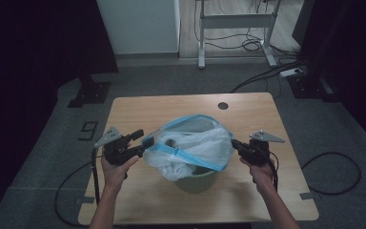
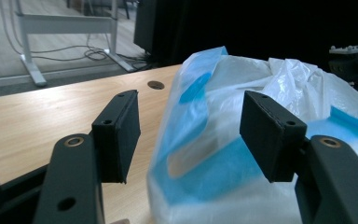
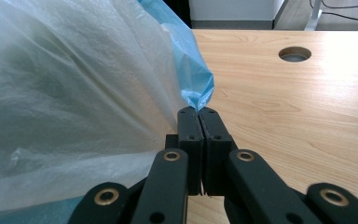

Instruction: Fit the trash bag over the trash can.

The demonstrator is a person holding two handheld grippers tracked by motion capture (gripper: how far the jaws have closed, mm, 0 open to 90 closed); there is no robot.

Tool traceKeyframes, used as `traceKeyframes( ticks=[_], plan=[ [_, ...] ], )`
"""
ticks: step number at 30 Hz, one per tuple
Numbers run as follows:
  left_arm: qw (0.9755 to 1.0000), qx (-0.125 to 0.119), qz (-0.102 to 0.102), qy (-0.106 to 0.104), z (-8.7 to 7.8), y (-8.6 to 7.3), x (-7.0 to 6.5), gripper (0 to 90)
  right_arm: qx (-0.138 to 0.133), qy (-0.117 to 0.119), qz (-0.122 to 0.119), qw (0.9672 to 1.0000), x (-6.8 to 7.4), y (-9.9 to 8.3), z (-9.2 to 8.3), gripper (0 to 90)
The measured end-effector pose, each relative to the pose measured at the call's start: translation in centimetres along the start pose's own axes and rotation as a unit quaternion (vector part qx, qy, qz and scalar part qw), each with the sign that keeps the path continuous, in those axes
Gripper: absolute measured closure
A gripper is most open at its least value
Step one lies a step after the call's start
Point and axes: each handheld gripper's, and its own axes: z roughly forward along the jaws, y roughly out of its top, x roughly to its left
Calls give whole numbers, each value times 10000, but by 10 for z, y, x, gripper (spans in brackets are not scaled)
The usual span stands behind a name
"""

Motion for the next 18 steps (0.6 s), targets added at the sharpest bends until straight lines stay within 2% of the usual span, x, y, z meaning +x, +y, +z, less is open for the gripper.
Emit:
traceKeyframes(
  ticks=[2, 3, 6, 8, 9, 11, 15, 18],
  plan=[
    [9998, 186, 22, -115, 7, 3, 3, 396, -12, 14, -28, 10000, 2, 1, 0, 875],
    [9996, 243, -10, -132, 11, 3, 4, 438, -31, 28, -33, 10000, 3, 2, -1, 874],
    [9994, 312, -80, -160, 17, 2, 8, 626, -68, 32, -62, 10000, 5, 4, -1, 874],
    [9994, 219, -210, -182, 19, 2, 11, 750, -87, 18, -84, 9999, 5, 4, -2, 874],
    [9993, 176, -265, -170, 19, 3, 13, 800, -97, 4, -92, 9999, 5, 4, -2, 874],
    [9993, 167, -334, 35, 20, 5, 17, 874, -117, -45, -129, 9998, 5, 4, -2, 875],
    [9974, 307, -557, 343, 29, 5, 32, 896, -151, -114, -169, 9997, 4, 4, -2, 876],
    [9957, 508, -640, 426, 40, 0, 39, 896, -110, -151, -179, 9997, 2, 2, 0, 876]
  ],
)
